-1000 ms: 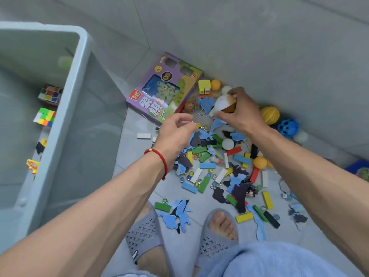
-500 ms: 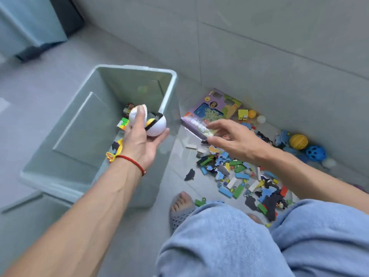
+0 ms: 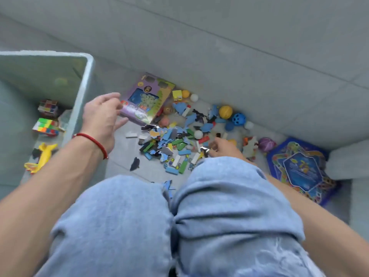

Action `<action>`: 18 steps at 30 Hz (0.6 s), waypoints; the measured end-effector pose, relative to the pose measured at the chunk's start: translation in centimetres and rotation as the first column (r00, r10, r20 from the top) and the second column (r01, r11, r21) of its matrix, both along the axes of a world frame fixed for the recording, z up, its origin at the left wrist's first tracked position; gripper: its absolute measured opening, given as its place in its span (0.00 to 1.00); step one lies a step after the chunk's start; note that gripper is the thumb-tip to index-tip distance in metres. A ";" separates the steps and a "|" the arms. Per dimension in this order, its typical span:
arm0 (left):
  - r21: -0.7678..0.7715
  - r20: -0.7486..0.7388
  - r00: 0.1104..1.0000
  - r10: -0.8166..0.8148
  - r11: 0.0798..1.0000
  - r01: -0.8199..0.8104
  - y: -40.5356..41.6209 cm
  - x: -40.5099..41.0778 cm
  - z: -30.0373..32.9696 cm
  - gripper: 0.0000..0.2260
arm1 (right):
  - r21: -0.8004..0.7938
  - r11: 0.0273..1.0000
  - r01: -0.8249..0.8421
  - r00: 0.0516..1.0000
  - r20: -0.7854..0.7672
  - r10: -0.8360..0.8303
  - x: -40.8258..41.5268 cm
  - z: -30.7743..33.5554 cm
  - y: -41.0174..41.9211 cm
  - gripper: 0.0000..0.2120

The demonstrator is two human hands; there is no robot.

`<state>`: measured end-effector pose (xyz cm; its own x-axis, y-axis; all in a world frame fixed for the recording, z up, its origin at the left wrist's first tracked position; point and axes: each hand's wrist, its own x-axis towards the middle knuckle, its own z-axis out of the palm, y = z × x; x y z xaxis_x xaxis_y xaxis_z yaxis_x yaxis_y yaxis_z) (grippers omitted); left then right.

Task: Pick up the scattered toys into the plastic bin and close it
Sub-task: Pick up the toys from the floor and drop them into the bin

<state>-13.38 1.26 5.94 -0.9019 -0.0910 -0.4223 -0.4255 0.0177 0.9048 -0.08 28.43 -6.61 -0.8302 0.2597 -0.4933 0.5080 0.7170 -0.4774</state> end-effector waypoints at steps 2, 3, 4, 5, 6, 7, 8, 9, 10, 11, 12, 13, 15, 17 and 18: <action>-0.025 0.043 0.970 -0.241 0.970 0.242 4.4 1.0 -0.9 0.13 | 0.058 0.978 0.202 0.979 0.002 -0.203 1.9 -1.8 2.8 0.12; -0.050 0.094 0.929 -0.357 0.931 0.363 6.6 1.4 -1.5 0.12 | 0.086 0.951 0.298 0.954 -0.004 -0.299 2.8 -2.7 4.3 0.12; -0.077 0.138 0.876 -0.462 0.877 0.475 8.6 1.8 -2.1 0.12 | 0.115 0.915 0.387 0.922 -0.014 -0.388 3.6 -3.5 5.8 0.13; -0.106 0.170 0.816 -0.552 0.813 0.572 10.5 2.1 -2.7 0.11 | 0.147 0.872 0.467 0.883 -0.022 -0.469 4.4 -4.3 7.4 0.15; -0.136 0.192 0.756 -0.626 0.746 0.652 12.2 2.3 -3.4 0.10 | 0.185 0.828 0.528 0.846 -0.027 -0.533 5.1 -5.0 9.0 0.16; -0.167 0.202 0.701 -0.684 0.681 0.713 13.5 2.3 -4.1 0.10 | 0.228 0.794 0.564 0.819 -0.031 -0.573 5.6 -5.8 10.5 0.18; -0.198 0.209 0.653 -0.728 0.623 0.757 14.7 2.2 -4.7 0.09 | 0.270 0.774 0.572 0.809 -0.031 -0.587 6.0 -6.4 12.1 0.20; -0.222 0.212 0.614 -0.760 0.575 0.788 15.7 2.1 -5.3 0.09 | 0.314 0.768 0.558 0.815 -0.035 -0.578 6.3 -7.0 13.6 0.22; -0.239 0.220 0.583 -0.782 0.536 0.810 16.6 1.9 -5.9 0.09 | 0.360 0.771 0.525 0.834 -0.036 -0.551 6.4 -7.6 15.0 0.23; -0.251 0.226 0.561 -0.797 0.508 0.824 17.3 1.6 -6.4 0.09 | 0.397 0.787 0.472 0.863 -0.027 -0.505 6.3 -8.5 16.5 0.25; -0.257 0.235 0.546 -0.804 0.490 0.833 17.9 1.4 -6.9 0.09 | 0.423 0.809 0.408 0.893 0.001 -0.450 6.1 -9.1 17.7 0.27; -0.262 0.243 0.539 -0.807 0.480 0.837 18.4 1.2 -7.4 0.09 | 0.434 0.833 0.343 0.917 0.038 -0.397 5.6 -9.8 18.9 0.30; -0.266 0.272 0.529 -0.804 0.465 0.844 18.9 0.9 -8.5 0.09 | 0.437 0.869 0.232 0.945 0.109 -0.307 4.3 -11.2 20.7 0.32; -0.273 0.298 0.521 -0.800 0.451 0.849 19.0 0.8 -9.6 0.09 | 0.421 0.886 0.195 0.951 0.141 -0.276 3.3 -12.4 21.8 0.33; -0.269 0.306 0.518 -0.799 0.449 0.852 19.0 0.8 -10.1 0.09 | 0.415 0.880 0.230 0.944 0.126 -0.306 3.1 -12.8 22.0 0.32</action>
<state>-12.54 20.27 -4.14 -0.5771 0.5108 -0.6372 -0.1356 0.7095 0.6916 3.02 50.41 -19.39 -0.6062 0.6614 -0.4417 0.7578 0.6489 -0.0684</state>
